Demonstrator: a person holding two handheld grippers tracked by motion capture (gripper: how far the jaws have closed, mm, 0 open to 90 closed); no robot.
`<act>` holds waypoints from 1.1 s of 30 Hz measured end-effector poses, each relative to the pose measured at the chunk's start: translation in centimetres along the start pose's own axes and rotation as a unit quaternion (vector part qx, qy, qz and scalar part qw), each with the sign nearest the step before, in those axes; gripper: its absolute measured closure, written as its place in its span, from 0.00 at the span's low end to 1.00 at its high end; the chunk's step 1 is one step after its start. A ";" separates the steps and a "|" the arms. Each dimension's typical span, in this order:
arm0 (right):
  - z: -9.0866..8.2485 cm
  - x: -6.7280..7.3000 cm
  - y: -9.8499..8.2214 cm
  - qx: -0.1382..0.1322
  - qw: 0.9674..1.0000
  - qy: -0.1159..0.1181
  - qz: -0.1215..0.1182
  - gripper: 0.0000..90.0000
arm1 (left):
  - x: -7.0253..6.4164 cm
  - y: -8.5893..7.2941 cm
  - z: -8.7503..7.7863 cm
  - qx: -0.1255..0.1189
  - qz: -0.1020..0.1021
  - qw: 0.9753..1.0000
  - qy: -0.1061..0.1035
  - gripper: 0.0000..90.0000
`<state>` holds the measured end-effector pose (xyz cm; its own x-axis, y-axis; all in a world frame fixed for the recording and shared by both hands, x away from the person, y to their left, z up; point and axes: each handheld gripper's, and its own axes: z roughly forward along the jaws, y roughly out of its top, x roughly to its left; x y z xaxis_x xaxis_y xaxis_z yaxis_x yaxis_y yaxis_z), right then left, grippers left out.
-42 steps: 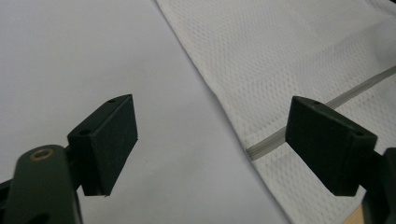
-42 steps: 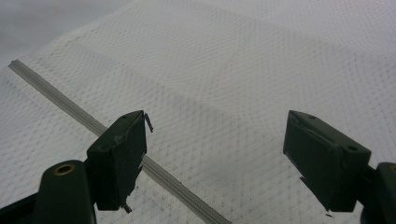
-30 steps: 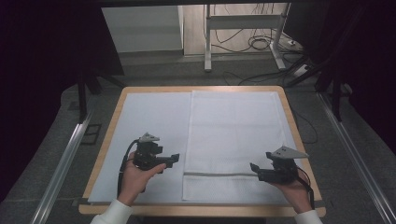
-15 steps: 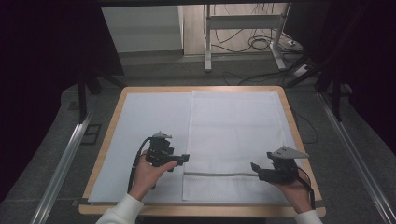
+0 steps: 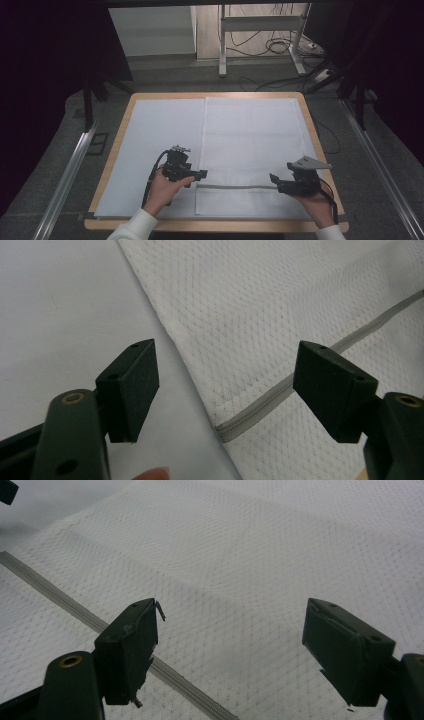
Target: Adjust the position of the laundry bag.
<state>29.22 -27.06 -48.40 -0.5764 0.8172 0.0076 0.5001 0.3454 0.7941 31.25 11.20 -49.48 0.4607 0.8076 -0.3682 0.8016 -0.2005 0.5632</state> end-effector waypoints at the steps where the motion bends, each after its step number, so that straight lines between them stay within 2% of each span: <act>1: 0.0 0.1 0.0 0.001 1.000 0.001 -0.001 0.24 | 0.1 -0.1 0.3 0.006 -0.003 1.000 -0.003 0.30; 5: 0.1 0.2 0.1 0.001 1.000 0.002 -0.003 0.24 | 0.3 -0.3 0.9 0.015 -0.009 1.000 -0.008 0.32; 14: 0.0 0.0 0.0 0.000 1.000 -0.003 -0.001 0.24 | 0.2 -0.2 1.7 0.025 -0.010 1.000 -0.012 0.35; 18: 0.0 0.0 0.1 -0.001 1.000 -0.003 -0.003 0.24 | 0.5 -0.2 2.2 0.023 -0.024 0.999 -0.021 0.37; 28: -0.2 -0.2 0.1 -0.002 1.000 -0.008 0.001 0.24 | 0.8 -0.2 2.8 0.026 -0.031 0.999 -0.011 0.47; 33: -0.1 -0.3 0.1 -0.001 1.000 -0.009 0.003 0.24 | 0.9 -0.3 3.0 0.029 -0.034 0.999 -0.015 0.51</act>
<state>29.32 -27.31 -48.24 -0.5617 0.8273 0.0014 0.5019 0.3394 0.7955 32.62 10.35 -52.21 0.4146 0.8032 -0.4277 0.8522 -0.1779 0.4920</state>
